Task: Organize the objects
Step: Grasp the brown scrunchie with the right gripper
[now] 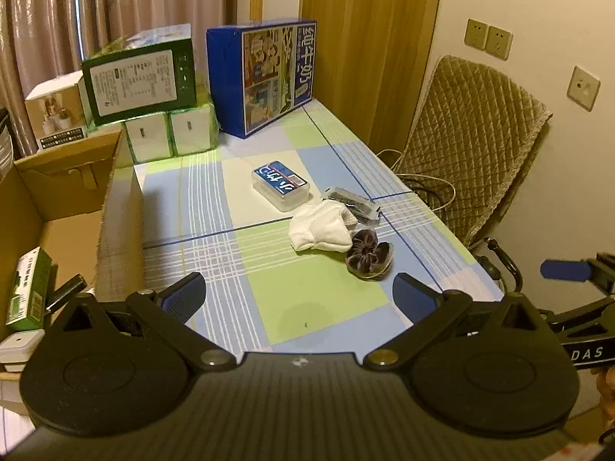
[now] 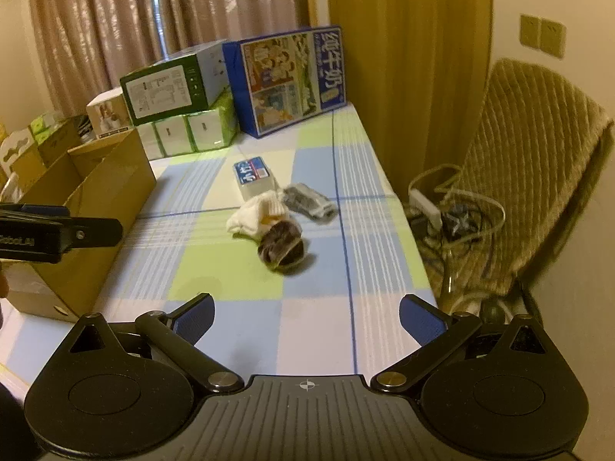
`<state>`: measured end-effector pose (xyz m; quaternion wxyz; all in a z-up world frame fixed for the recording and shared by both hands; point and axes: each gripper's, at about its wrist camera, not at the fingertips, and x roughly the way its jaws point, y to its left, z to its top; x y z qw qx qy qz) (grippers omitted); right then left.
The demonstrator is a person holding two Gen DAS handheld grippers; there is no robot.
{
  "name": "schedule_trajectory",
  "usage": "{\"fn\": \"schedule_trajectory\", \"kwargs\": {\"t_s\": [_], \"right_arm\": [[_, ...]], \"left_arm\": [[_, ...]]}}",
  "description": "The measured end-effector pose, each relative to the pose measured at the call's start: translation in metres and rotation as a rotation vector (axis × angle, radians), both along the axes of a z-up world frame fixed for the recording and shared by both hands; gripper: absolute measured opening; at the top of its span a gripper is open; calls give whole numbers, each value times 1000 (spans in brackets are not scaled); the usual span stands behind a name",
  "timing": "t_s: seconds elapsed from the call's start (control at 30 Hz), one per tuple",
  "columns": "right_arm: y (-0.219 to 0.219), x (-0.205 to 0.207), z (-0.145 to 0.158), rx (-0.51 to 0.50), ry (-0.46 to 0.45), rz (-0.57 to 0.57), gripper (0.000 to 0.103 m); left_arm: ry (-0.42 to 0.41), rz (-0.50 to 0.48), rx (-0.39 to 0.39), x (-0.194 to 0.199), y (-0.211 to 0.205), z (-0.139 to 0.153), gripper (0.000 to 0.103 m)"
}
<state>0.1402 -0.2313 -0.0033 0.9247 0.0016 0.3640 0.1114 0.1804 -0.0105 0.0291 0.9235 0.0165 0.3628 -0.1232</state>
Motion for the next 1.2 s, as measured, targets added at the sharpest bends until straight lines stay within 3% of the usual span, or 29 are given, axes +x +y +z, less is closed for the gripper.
{"fn": "schedule_trajectory", "kwargs": {"t_s": [0.27, 0.4, 0.57, 0.77, 1.1, 1.2], "right_arm": [[5, 39, -26, -62, 10, 87, 85], [13, 58, -42, -108, 9, 156, 83], [22, 82, -62, -145, 10, 235, 81], [35, 110, -84, -206, 1, 326, 77], [48, 150, -110, -224, 8, 433, 68], [54, 152, -116, -230, 8, 464, 60]], "left_arm": [[48, 25, 19, 33, -9, -31, 102], [40, 13, 74, 49, -15, -45, 101], [49, 13, 72, 66, -18, -60, 101], [50, -2, 127, 81, -23, -76, 101], [60, -13, 121, 91, -23, -87, 101], [65, -18, 116, 93, -22, -90, 101]]}}
